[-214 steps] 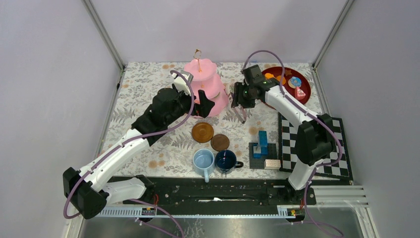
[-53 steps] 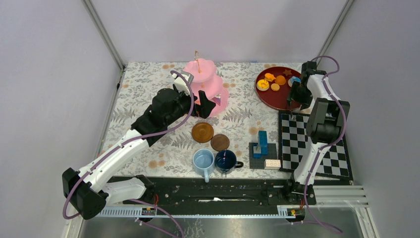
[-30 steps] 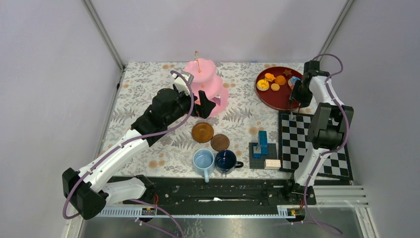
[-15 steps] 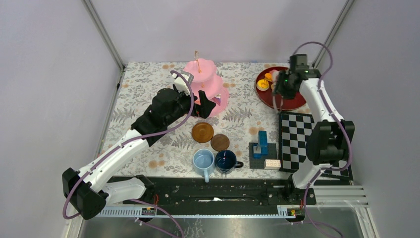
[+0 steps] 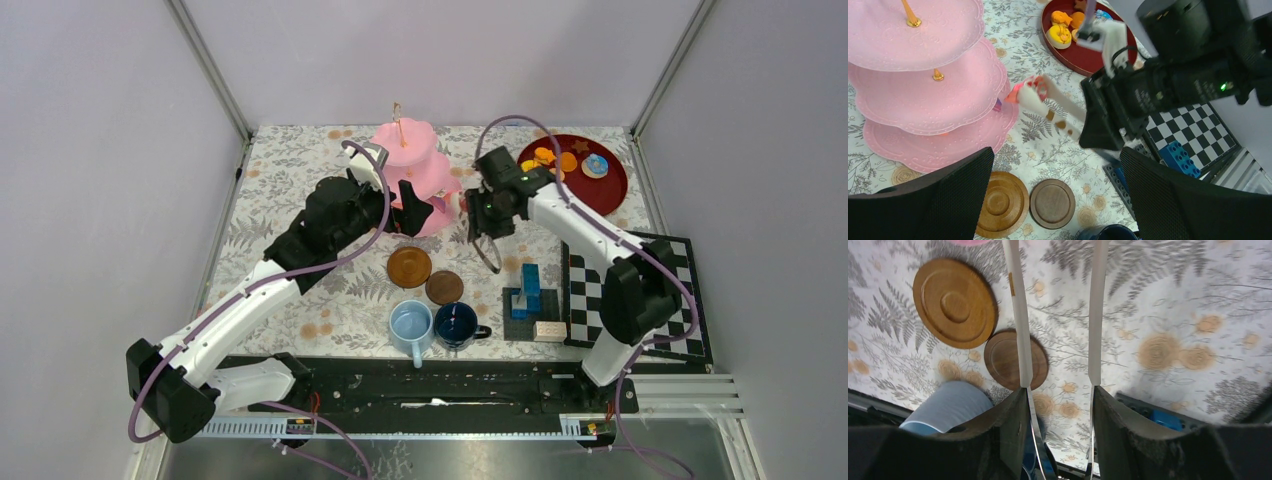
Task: Serve the afternoon tea
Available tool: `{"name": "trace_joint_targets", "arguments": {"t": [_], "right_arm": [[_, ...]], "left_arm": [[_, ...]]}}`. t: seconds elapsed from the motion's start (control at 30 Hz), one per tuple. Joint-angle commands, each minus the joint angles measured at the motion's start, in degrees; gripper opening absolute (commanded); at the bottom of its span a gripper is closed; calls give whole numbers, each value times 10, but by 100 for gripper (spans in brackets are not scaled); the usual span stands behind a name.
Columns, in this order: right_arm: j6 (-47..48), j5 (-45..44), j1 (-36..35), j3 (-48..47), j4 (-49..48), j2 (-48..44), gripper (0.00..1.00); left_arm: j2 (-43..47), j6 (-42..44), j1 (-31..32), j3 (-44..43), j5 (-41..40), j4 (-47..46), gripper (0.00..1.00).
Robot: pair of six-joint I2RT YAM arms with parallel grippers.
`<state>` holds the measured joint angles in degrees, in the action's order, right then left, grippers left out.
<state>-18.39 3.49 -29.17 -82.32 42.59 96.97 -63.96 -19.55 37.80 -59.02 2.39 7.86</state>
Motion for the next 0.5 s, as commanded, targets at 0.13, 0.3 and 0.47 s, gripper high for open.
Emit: {"name": "trace_joint_targets", "arguments": {"t": [0.13,0.3,0.47], "right_arm": [[-13,-13,-85,-48,2,83,27],[-4,-21,-110,-96,9,123,27],[0,-26,-118,-131,15,148,27]], "left_arm": [[-4,-7,-5,-12,6,-31,99],[-5,-6,-7,-12,6,-30,99],[-6,-6,-8,-13,8,-31,99]]}}
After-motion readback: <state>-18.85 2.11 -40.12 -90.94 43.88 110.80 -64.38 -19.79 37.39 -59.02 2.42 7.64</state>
